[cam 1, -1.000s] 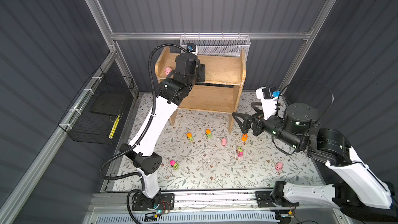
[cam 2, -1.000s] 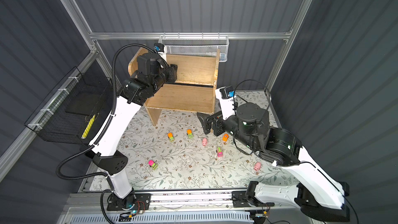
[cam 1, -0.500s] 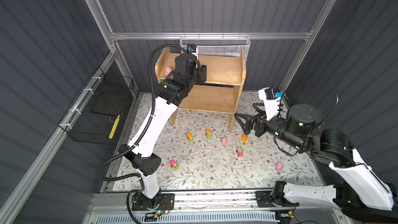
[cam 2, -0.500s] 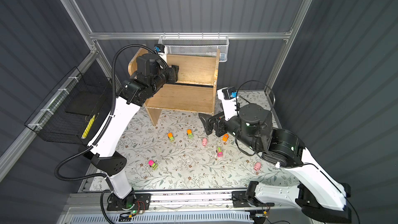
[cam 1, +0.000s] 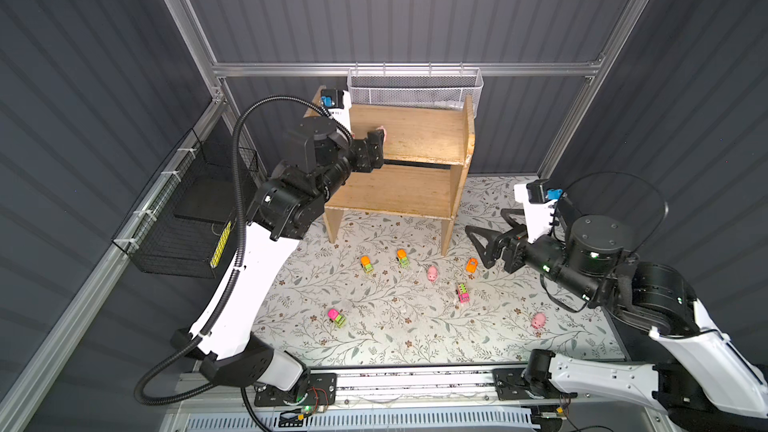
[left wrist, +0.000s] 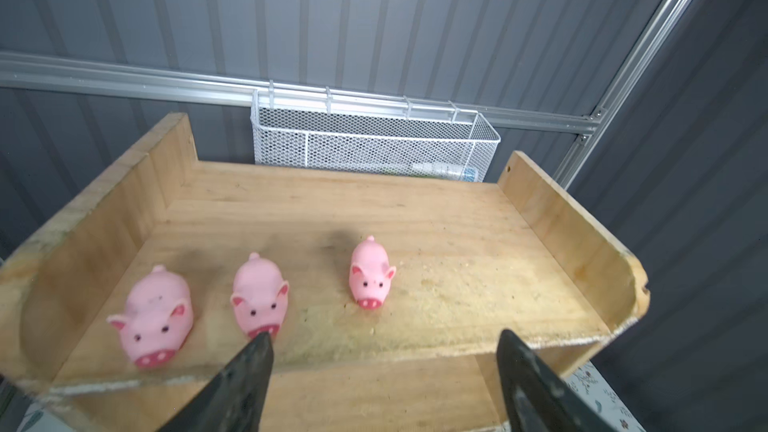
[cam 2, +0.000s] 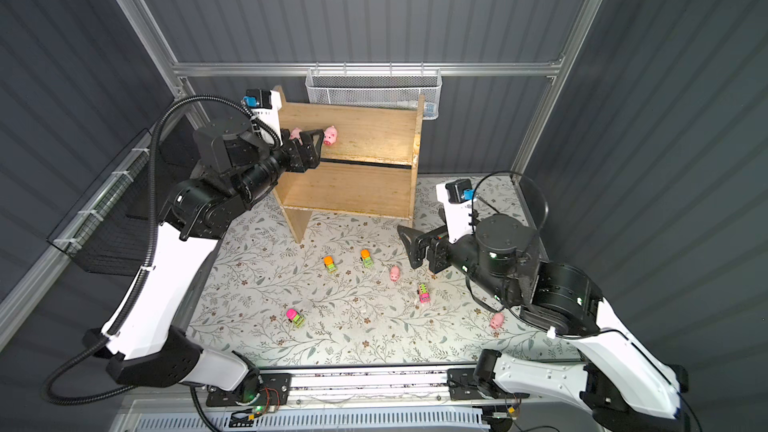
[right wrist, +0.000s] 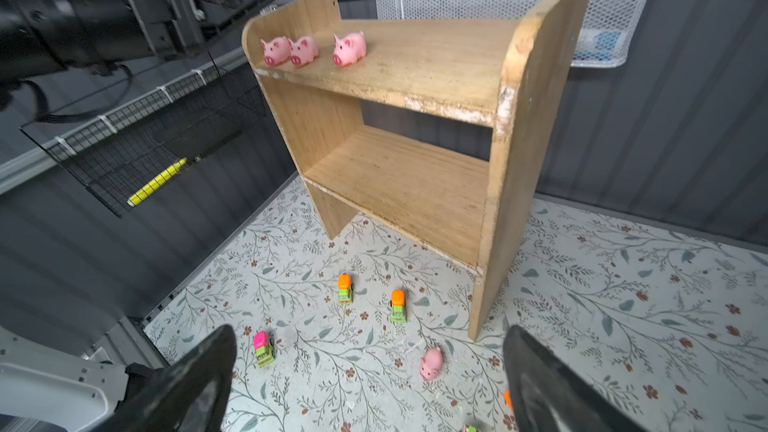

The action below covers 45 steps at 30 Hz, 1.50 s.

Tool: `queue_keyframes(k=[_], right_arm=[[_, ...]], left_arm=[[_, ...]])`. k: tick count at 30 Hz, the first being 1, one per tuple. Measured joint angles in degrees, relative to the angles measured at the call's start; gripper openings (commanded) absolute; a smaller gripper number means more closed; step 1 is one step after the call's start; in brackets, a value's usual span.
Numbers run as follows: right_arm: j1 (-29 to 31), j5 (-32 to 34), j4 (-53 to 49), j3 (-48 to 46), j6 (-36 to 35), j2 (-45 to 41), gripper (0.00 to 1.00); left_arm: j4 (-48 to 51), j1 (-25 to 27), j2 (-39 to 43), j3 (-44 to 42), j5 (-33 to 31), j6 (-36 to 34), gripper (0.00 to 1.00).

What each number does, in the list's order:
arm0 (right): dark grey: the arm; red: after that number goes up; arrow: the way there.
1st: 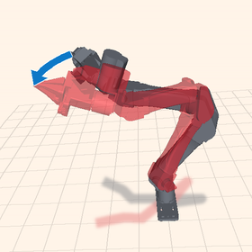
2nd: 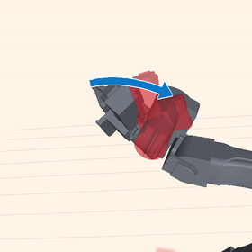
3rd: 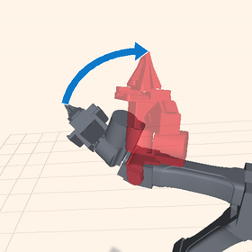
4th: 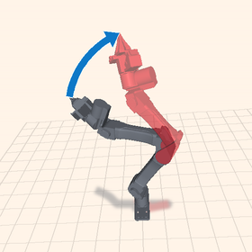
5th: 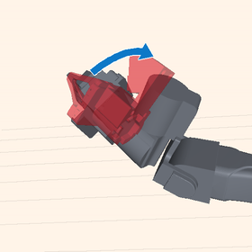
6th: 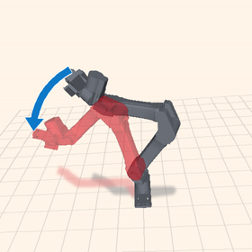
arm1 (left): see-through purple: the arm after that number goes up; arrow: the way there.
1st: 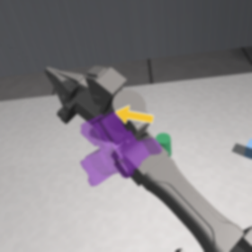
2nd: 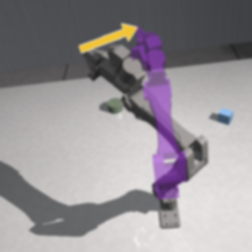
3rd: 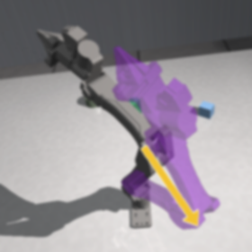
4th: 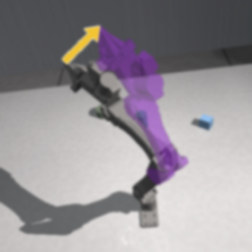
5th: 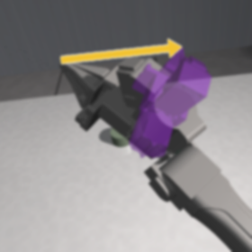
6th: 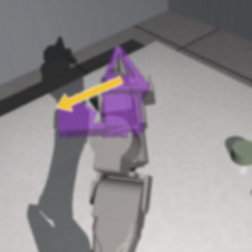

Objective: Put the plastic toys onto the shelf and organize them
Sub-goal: 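Swing the left gripper toward the pig among trucks while the right gripper lowers, then lower the open left gripper around the pink pig near the trucks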

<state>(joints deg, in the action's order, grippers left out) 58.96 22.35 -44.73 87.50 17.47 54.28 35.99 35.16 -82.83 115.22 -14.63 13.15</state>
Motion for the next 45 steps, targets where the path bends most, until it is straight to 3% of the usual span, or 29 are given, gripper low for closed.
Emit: queue_keyframes(k=[15, 27, 32, 38, 45], right_arm=[[0.00, -0.28, 0.15, -13.88, 5.99, -5.73, 0.99], [0.00, 1.25, -1.05, -24.35, 12.33, -11.69, 0.99], [0.00, 2.73, -2.86, -26.82, 14.62, -13.97, 0.99], [0.00, 3.48, -3.82, -29.53, 17.25, -15.41, 0.99], [0.00, 4.66, -6.08, -31.15, 19.50, -19.15, 0.99]], left_arm=[[-2.93, 2.32, 27.65, -41.81, 2.75, 11.65, 0.91], [-10.14, 12.96, 29.86, -66.84, 0.15, 20.85, 0.89], [-17.44, 19.39, 26.56, -74.01, -2.91, 25.14, 0.88], [-25.44, 30.12, 14.38, -74.93, -9.31, 27.74, 0.87], [-34.58, 32.41, -3.13, -72.41, -11.82, 29.70, 0.83]])
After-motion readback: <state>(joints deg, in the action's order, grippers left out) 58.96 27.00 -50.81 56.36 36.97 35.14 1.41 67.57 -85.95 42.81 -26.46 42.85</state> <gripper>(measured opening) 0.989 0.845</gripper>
